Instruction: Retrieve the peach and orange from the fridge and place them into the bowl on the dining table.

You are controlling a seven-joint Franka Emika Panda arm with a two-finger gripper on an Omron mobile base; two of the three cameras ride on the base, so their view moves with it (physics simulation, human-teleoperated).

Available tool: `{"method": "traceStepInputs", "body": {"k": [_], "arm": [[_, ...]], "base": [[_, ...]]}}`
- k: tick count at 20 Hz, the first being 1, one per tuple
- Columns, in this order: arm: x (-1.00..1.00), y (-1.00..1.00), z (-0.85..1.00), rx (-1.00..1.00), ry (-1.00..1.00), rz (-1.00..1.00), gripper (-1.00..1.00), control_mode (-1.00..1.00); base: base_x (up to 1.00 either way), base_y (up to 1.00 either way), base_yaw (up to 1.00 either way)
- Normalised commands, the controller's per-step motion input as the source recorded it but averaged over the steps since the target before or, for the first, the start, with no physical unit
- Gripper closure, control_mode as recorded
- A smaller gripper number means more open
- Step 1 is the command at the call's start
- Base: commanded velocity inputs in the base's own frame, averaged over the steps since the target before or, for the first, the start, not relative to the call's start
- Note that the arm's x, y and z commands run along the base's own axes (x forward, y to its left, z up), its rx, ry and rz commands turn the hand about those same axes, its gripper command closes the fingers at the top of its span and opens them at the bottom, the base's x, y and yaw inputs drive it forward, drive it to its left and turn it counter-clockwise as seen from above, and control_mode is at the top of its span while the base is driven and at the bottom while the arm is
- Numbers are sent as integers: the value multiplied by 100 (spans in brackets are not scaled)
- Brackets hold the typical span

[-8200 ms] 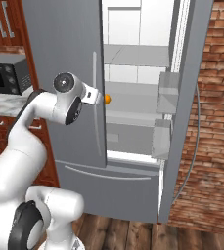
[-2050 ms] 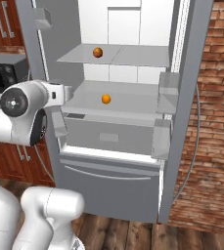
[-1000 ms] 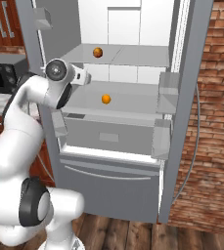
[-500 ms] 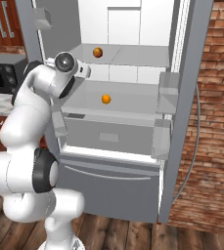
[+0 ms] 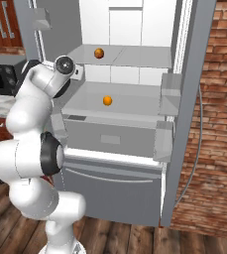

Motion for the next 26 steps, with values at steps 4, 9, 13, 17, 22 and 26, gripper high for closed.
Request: {"method": "traceStepInputs", "body": {"k": [4,9,13,17,22,26], "arm": [[-31,99,-2,0,-2,13,-100,-100],[-55,100,8,-1,-5,15,-100,-100],[-39,92,42,-6,-13,11,-100,-100],[-17,13,77,-15,-28,-3,-100,-100],[-11,-67,40,-22,-9,-21,-100,-100],[0,-100,29,-25,7,-26,-100,-100]], "base": [[0,0,0],[0,0,0],[0,0,0],[0,0,0],[0,0,0],[0,0,0]]}}
